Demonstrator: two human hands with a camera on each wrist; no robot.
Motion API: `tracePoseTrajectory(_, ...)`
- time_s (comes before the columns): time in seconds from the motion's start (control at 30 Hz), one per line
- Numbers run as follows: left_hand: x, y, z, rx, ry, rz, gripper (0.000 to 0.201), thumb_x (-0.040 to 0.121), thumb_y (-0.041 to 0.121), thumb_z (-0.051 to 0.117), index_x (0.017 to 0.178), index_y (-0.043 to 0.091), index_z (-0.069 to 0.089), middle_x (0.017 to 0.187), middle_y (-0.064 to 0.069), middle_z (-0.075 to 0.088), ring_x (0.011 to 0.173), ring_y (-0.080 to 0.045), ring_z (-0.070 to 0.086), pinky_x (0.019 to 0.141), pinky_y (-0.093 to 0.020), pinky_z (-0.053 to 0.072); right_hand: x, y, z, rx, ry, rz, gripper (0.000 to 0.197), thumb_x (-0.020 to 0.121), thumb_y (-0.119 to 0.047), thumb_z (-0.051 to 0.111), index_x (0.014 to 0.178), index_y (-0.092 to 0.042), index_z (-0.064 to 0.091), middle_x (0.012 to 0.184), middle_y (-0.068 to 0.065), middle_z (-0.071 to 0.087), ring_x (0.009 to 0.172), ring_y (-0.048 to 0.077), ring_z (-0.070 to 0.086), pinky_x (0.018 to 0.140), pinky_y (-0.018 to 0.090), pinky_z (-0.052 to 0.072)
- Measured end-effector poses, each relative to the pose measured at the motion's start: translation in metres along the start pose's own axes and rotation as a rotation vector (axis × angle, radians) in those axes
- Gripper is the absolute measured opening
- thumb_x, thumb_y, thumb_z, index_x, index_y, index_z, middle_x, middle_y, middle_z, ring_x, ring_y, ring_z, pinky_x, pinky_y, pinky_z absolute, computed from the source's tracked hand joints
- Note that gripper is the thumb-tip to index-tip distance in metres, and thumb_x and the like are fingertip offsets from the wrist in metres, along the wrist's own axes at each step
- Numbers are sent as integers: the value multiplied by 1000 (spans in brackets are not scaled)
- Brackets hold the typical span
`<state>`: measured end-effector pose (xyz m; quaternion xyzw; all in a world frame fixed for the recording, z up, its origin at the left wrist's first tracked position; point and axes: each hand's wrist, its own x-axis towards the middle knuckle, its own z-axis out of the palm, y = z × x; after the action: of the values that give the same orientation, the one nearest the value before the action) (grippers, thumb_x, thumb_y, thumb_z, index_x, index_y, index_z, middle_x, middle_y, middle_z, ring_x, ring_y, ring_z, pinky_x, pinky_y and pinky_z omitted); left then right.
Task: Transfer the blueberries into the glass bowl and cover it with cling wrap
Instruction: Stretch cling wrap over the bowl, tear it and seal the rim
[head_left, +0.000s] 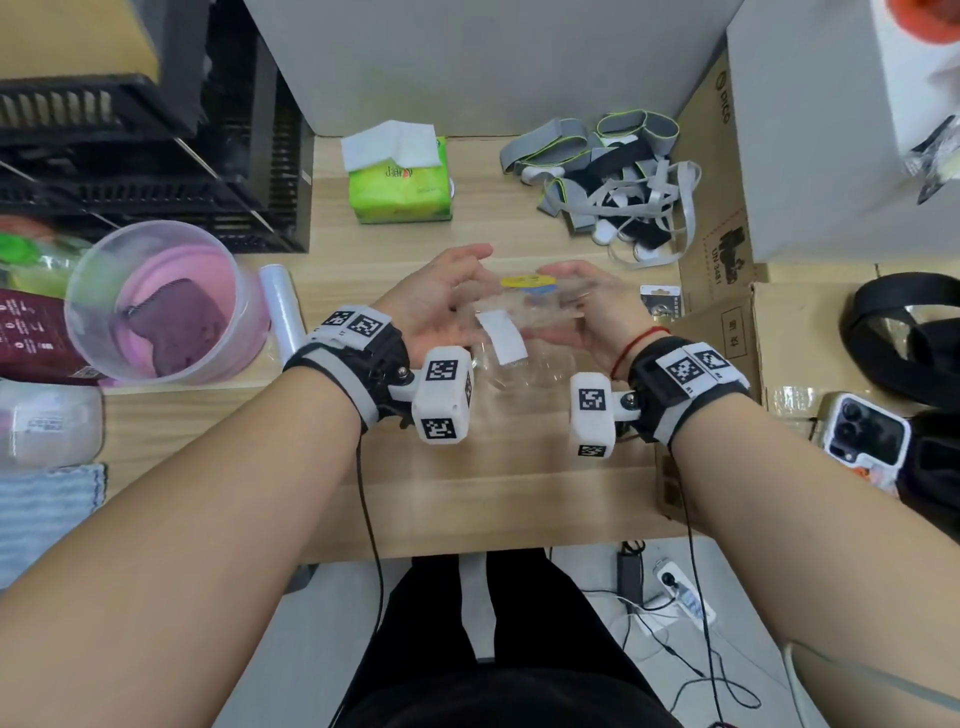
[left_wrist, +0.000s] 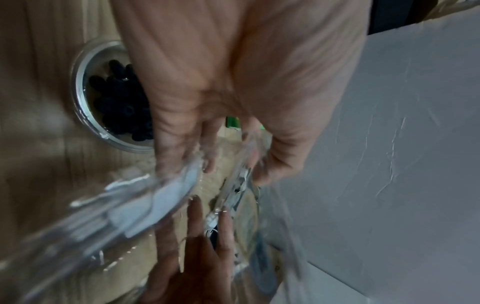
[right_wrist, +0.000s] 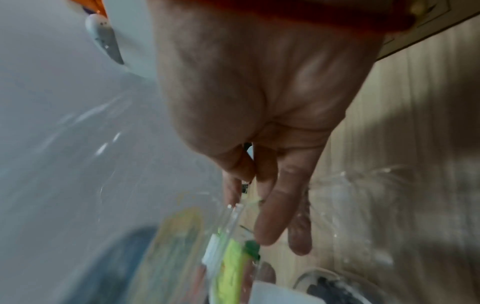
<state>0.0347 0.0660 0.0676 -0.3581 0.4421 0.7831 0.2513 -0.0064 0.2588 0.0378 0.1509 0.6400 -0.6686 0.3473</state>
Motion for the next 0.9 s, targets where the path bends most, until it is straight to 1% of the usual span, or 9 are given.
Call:
tracePoseTrajectory(0.1,5,-2,-3,28,99,96,41,86,-2,56,122,17,58,99,-12,62,71,-22,60,66,-35,51,2,-2,-8,97,-23,30,36,98,-1,40,125,-11,61,117,19,71,89,28,74,57,24,56)
tracePoseTrajectory(0.2,10,-3,-11,-23,182,191,38,86,-9,56,114,17,59,102,-13,65,73,-20,65,71,-37,56,2,-2,-17,43,7,127,37,101,-36,47,128,-14,60,114,9,71,80,18,69,69,31,57)
tracePoseTrajectory(0.3,12,-3,-14,10,195,281,47,83,-11,63,120,18,57,95,-12,64,70,-19,65,57,-29,56,-2,4,-17,-63,-195,224,61,84,-57,63,124,-12,61,111,7,73,89,25,72,79,41,60)
tracePoseTrajectory(0.37,13,-4,-11,37,212,318,48,82,-9,69,120,18,57,98,-10,63,71,-18,67,54,-25,54,-3,7,-11,-73,-215,196,51,83,-44,70,116,-6,65,107,10,73,87,26,74,75,35,61)
tracePoseTrajectory(0.47,20,-9,-10,28,215,254,54,81,1,76,127,14,52,100,-9,68,82,-23,67,62,-28,56,2,8,-4,20,-74,65,19,93,-18,66,101,-1,65,93,12,69,72,18,69,69,25,61)
tracePoseTrajectory(0.53,22,-16,-12,119,180,142,66,77,15,82,134,7,49,114,-14,70,95,-25,69,66,-29,59,8,8,-6,38,28,-12,15,95,-16,63,95,-1,64,91,12,68,69,15,69,70,23,61)
tracePoseTrajectory(0.6,25,-23,-14,234,168,95,60,78,21,82,129,1,56,122,-17,68,107,-29,69,71,-28,61,12,9,-12,30,75,-34,17,95,-16,64,97,1,64,95,13,68,72,14,71,71,22,61)
tracePoseTrajectory(0.73,30,-31,-13,375,261,187,21,82,11,78,100,4,71,101,-12,74,95,-24,72,78,-33,61,10,10,-14,-48,36,-6,18,94,-12,65,104,3,65,99,16,68,80,19,71,68,23,61)
tracePoseTrajectory(0.9,35,-27,-6,416,280,211,23,79,10,80,98,2,71,96,-15,74,80,-21,71,73,-31,61,15,11,-18,-52,71,5,18,95,-12,64,101,4,65,91,12,67,78,18,69,69,25,62)
